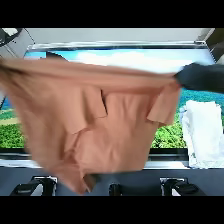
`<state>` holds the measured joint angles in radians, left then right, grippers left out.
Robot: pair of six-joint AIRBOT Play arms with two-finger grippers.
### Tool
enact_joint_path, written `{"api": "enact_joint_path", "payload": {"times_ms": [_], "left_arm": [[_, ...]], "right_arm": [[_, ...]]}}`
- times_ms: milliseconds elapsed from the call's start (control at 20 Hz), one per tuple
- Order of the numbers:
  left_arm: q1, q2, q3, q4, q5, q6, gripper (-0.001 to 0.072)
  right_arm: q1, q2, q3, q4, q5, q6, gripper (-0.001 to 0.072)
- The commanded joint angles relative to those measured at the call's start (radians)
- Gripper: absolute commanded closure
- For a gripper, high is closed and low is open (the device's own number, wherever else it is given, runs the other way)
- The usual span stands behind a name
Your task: Fold the shirts.
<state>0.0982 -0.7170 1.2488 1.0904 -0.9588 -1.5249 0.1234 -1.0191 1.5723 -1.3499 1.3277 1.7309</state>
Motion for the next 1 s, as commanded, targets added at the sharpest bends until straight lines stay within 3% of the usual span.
{"api": "enact_joint_path", "payload": {"times_ms": [0, 150, 300, 400, 650, 700, 750, 800, 850, 950], "left_arm": [[0.000, -0.182, -0.186, 0.035, 0.080, -0.021, 0.0680], [0.000, -0.443, -0.159, -0.042, 0.210, -0.020, 0.0680], [-0.002, -0.641, -0.108, -0.154, 0.246, -0.014, 0.0680], [-0.009, -0.725, -0.087, -0.175, 0.245, 0.027, 0.0680], [-0.018, -0.801, -0.085, -0.175, 0.193, 0.027, 0.0672], [-0.016, -0.800, -0.079, -0.175, 0.180, 0.018, 0.0560], [-0.006, -0.799, -0.057, -0.175, 0.149, 0.015, 0.0308], [0.015, -0.797, -0.021, -0.174, 0.095, 0.021, 0.0133], [0.051, -0.796, 0.031, -0.174, 0.021, 0.038, 0.0108], [0.138, -0.796, 0.132, -0.148, -0.141, 0.059, 0.0110]], "right_arm": [[-0.001, -0.236, -0.132, 0.072, -0.233, -0.007, 0.0670], [-0.001, -0.441, -0.132, 0.251, -0.505, -0.005, 0.0670], [0.000, -0.580, -0.132, 0.472, -0.701, 0.005, 0.0670], [0.000, -0.648, -0.132, 0.549, -0.733, 0.005, 0.0670], [-0.001, -0.722, -0.131, 0.554, -0.646, -0.011, 0.0669], [-0.005, -0.715, -0.127, 0.557, -0.647, -0.010, 0.0631], [-0.018, -0.697, -0.117, 0.556, -0.637, -0.011, 0.0470], [-0.039, -0.669, -0.101, 0.555, -0.602, -0.023, 0.0268], [-0.075, -0.630, -0.081, 0.549, -0.540, -0.066, 0.0138], [-0.175, -0.542, -0.055, 0.502, -0.370, -0.106, 0.0135]]}}
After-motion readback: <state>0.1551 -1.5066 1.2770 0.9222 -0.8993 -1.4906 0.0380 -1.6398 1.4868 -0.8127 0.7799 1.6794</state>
